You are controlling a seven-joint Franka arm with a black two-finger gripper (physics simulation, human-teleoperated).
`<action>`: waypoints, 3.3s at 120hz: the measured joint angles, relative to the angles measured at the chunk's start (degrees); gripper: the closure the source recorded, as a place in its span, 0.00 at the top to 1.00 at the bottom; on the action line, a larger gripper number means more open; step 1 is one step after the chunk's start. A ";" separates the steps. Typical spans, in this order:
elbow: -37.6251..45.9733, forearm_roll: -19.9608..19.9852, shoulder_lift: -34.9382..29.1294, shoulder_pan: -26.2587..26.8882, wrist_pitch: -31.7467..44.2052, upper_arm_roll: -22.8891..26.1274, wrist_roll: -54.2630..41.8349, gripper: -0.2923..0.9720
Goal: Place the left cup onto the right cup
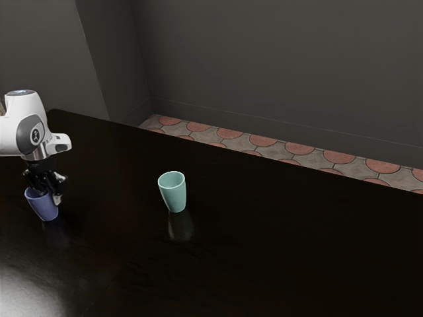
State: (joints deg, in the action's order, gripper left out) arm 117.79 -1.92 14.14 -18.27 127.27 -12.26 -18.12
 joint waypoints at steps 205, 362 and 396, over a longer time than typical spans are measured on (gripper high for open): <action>-4.49 -1.43 -14.07 2.18 -15.75 10.41 8.92 0.15; -24.72 -0.72 -0.96 14.06 -22.68 19.89 29.14 0.15; -27.11 -0.73 1.87 14.14 -22.42 20.68 30.66 0.15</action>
State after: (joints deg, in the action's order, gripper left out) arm 90.69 -2.65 16.01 -4.14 104.86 8.42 12.54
